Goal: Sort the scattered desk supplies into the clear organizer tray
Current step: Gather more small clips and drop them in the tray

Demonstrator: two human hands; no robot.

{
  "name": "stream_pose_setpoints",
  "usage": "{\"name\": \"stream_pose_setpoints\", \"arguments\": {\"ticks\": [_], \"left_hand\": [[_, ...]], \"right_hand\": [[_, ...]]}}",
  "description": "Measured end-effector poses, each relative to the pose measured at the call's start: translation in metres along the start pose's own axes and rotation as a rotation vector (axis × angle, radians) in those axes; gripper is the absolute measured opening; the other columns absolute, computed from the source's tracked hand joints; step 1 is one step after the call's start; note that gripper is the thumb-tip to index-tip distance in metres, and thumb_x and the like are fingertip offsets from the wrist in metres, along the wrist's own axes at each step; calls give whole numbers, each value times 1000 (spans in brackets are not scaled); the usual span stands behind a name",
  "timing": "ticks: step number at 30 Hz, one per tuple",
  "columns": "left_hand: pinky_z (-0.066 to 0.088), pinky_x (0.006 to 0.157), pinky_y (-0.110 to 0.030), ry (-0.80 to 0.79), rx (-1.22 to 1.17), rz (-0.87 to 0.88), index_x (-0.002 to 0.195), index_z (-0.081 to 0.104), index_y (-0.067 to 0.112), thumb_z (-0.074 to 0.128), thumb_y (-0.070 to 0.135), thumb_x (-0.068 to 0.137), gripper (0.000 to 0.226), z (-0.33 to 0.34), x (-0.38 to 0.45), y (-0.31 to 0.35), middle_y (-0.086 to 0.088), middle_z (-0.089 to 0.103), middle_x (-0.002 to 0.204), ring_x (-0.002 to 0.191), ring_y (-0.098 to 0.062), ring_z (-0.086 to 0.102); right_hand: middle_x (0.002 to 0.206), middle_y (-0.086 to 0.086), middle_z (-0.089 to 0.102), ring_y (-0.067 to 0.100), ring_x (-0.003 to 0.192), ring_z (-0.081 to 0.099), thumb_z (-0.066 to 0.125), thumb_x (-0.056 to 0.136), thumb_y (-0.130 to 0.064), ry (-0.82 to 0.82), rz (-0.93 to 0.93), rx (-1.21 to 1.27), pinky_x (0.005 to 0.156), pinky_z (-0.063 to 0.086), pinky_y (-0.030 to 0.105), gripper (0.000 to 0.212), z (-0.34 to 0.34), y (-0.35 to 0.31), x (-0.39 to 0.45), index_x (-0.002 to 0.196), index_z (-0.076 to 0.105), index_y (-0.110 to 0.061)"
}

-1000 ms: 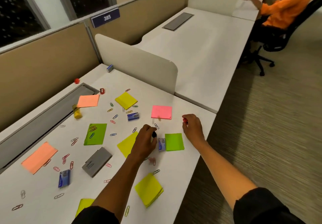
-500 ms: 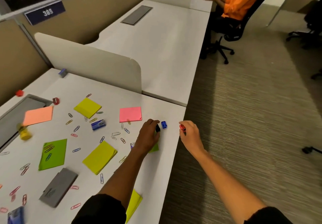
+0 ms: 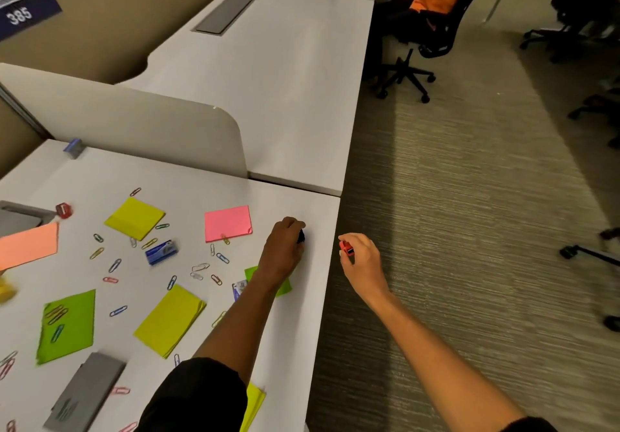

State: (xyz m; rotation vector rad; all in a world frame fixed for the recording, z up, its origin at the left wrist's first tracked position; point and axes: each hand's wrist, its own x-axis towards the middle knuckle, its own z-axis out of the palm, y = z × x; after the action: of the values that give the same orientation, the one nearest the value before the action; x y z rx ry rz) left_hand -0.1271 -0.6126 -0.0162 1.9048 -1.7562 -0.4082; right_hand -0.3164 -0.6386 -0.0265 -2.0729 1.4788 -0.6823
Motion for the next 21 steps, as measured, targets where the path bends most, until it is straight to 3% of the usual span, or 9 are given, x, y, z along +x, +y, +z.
{"name": "stream_pose_setpoints", "arguments": {"ticks": [5,17,21], "left_hand": [[38,82,-20,31,-7,-47,107,63,7,57,10,91,17,9,0,2,-11,63,111,99,-22,55],[38,77,-18,52,-46,-105,111,64,8,63,7,86,25,-11,-34,-3,-9,64,107,93,-23,60],[41,74,-21,92,-47,-128,108,64,7,64,3,81,27,-28,-51,-12,-9,64,100,87,-23,62]], "right_hand": [[119,-6,56,7,110,49,60,90,-8,1,-2,9,94,41,17,33,-1,2,0,121,59,-19],[118,-1,56,11,107,49,60,90,-7,-25,-100,65,91,45,20,32,9,-29,8,121,59,-14],[116,2,58,13,105,52,60,89,-5,-49,-161,96,92,50,28,32,20,-50,10,120,59,-12]]}}
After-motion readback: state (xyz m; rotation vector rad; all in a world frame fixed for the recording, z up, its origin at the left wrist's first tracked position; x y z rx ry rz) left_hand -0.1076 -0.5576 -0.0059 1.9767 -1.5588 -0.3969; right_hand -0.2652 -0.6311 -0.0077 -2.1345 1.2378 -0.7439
